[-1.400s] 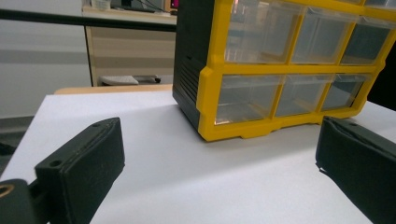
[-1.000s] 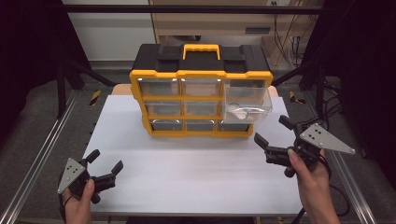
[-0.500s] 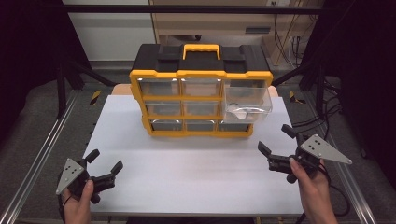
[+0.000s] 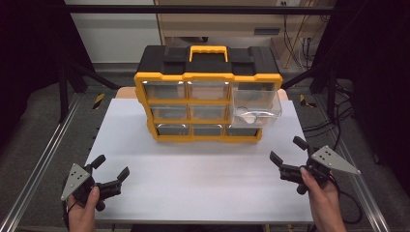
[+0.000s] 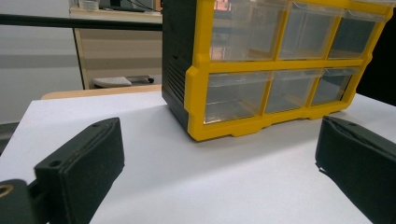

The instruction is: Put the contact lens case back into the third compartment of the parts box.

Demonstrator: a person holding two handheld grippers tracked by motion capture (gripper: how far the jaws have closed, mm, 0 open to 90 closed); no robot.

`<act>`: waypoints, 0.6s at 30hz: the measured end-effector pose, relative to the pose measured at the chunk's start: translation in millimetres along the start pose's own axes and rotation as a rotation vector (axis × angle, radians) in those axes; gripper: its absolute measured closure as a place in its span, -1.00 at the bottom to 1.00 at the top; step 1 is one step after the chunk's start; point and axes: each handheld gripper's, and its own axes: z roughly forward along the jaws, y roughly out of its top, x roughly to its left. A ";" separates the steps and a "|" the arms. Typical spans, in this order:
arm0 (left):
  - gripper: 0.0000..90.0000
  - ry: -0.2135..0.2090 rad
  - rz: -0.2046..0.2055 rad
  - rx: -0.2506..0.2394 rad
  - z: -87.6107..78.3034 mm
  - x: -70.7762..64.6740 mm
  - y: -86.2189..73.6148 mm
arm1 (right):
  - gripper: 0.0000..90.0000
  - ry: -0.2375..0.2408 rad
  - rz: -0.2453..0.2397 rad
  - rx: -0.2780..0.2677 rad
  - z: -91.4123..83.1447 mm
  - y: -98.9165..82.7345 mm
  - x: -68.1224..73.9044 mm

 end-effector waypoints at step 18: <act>-0.98 -0.005 -0.001 0.000 0.9 -0.3 -0.1 | -0.92 0.008 0.017 0.043 11.1 -31.2 1.3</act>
